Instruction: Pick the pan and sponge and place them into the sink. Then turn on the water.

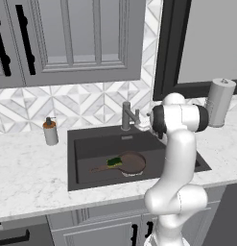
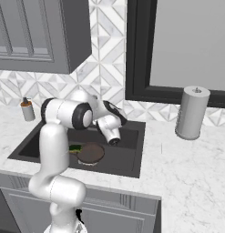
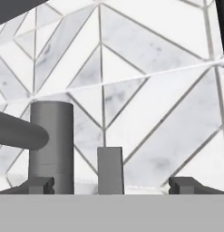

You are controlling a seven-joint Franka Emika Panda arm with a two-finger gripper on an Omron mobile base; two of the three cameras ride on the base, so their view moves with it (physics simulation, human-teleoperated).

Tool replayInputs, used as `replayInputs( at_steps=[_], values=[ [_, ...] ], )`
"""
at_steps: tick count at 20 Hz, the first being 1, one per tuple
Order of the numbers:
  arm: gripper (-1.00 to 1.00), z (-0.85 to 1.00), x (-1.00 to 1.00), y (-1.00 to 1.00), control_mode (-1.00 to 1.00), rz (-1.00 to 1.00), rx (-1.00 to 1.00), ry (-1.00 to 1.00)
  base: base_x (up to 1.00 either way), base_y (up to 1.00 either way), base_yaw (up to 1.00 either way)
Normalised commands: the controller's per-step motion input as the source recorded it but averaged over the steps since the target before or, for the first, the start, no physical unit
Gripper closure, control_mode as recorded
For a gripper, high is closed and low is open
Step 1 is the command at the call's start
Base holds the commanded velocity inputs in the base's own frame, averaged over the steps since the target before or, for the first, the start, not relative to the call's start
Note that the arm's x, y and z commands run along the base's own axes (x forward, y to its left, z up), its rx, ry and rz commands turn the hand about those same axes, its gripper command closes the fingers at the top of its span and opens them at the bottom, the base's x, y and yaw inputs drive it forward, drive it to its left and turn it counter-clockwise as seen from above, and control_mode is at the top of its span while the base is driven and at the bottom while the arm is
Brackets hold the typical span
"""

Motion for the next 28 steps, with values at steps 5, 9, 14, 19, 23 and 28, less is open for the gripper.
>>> replayInputs(
  at_steps=[5,9,14,19,23,28],
  values=[
    [-1.0,0.0,0.03,0.01,-1.0,-0.06,0.0,0.06,0.0,0.0,0.0],
    [-1.0,0.0,0.19,0.0,-1.0,0.0,0.0,0.01,0.0,0.0,0.0],
    [-1.0,0.0,0.32,0.0,-1.0,0.0,0.0,0.0,0.0,0.0,0.0],
    [-1.0,0.0,0.26,0.0,-1.0,0.0,0.0,0.0,0.0,0.0,0.0],
    [-1.0,0.0,0.11,0.0,-1.0,0.0,0.0,0.0,0.0,0.0,0.0],
    [-1.0,0.0,0.02,0.0,-1.0,0.0,0.0,0.0,0.0,0.0,0.0]
  ],
)
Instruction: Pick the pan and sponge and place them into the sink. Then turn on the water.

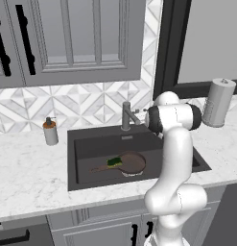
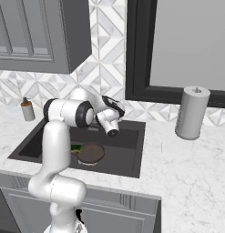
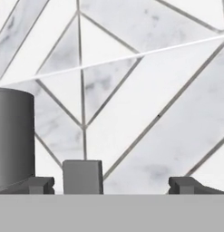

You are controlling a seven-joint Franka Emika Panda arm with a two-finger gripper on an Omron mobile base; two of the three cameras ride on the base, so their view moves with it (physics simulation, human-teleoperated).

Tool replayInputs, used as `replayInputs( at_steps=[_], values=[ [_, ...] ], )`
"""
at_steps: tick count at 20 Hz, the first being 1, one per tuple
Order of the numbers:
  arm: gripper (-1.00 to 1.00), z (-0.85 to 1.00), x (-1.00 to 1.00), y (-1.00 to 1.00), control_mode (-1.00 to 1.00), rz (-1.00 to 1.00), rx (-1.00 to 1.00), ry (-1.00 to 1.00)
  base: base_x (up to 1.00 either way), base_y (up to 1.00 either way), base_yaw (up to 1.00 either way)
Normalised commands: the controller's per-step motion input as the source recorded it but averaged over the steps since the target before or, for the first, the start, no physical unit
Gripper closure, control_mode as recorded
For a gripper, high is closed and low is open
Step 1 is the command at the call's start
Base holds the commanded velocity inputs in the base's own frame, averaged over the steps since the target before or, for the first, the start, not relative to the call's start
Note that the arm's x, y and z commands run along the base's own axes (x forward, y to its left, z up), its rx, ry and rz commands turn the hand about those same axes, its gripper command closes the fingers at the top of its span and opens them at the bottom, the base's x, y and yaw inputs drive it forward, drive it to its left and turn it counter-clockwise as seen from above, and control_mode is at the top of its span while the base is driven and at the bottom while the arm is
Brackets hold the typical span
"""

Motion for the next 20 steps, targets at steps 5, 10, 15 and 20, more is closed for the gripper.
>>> replayInputs(
  at_steps=[5,10,15,20],
  values=[
    [-1.0,0.0,0.06,0.0,-1.0,0.0,0.0,0.0,0.0,0.0,0.0],
    [-1.0,0.0,0.06,0.0,-1.0,0.0,0.0,0.0,0.0,0.0,0.0],
    [-1.0,0.0,0.06,0.0,-1.0,0.0,0.0,0.0,0.0,0.0,0.0],
    [-1.0,0.0,0.0,-0.05,-1.0,0.0,0.0,0.0,0.0,0.0,0.0]
  ],
)
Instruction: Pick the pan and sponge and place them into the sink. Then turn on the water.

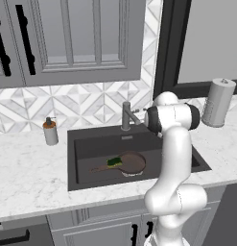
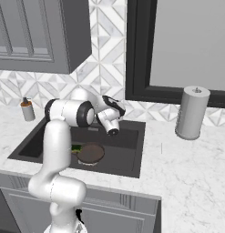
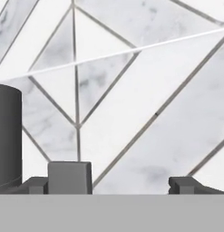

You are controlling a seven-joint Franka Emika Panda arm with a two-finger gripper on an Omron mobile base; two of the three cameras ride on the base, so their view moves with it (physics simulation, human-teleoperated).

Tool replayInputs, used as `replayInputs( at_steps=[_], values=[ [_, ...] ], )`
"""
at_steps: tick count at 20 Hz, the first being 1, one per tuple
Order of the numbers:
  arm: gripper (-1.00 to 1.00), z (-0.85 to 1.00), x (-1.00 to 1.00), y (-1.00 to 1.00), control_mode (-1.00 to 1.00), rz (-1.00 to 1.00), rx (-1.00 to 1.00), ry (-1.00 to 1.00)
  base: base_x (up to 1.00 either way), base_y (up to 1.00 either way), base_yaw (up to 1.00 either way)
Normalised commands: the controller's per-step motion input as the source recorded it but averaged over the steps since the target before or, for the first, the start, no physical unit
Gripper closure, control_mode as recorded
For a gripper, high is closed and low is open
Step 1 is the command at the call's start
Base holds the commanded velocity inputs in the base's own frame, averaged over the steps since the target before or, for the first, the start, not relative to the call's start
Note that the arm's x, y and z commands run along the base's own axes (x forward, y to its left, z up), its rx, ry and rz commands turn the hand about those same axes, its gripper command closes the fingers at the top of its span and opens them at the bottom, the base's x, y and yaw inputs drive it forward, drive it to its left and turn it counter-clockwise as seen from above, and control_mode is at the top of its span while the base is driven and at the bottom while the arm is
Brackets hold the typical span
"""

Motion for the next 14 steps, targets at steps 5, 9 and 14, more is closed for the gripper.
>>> replayInputs(
  at_steps=[5,9,14],
  values=[
    [-1.0,0.0,0.0,-0.39,-1.0,0.0,0.0,0.01,0.0,0.0,0.0],
    [-1.0,0.0,0.0,-0.61,-1.0,0.0,0.01,0.0,0.0,0.0,0.0],
    [-1.0,0.0,0.0,-0.92,-1.0,0.0,0.04,0.0,0.0,0.0,0.0]
  ],
)
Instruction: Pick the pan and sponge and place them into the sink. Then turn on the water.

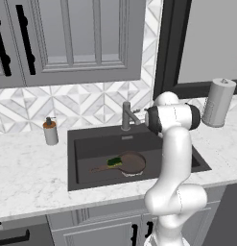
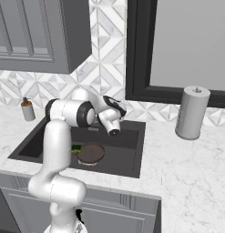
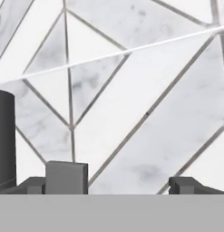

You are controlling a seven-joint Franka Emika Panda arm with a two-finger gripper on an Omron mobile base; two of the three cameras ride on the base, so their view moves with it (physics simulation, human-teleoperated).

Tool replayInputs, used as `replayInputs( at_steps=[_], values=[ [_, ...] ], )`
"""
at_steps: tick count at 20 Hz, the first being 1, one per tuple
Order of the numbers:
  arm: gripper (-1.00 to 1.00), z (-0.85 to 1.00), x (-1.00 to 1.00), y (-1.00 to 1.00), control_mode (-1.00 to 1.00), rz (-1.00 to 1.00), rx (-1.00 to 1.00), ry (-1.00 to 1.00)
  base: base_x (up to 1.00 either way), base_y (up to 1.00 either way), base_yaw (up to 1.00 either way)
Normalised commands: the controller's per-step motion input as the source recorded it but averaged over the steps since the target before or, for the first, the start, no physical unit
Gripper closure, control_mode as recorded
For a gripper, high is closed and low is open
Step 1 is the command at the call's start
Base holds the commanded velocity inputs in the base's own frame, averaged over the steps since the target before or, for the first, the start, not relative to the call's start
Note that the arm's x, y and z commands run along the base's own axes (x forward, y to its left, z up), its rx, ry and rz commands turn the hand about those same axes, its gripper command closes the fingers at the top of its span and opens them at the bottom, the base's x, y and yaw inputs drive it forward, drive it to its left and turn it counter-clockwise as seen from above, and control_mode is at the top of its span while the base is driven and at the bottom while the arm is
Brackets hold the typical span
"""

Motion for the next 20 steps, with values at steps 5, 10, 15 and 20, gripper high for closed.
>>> replayInputs(
  at_steps=[5,10,15,20],
  values=[
    [-1.0,0.0,0.0,-1.0,-1.0,0.0,0.05,0.0,0.0,0.0,0.0],
    [-1.0,0.0,0.01,-1.0,-1.0,0.0,0.05,0.0,0.0,0.0,0.0],
    [-1.0,0.0,0.01,-1.0,-1.0,0.0,0.05,0.03,0.0,0.0,0.0],
    [-1.0,0.0,0.0,-0.99,-1.0,0.0,0.04,0.04,0.0,0.0,0.0]
  ],
)
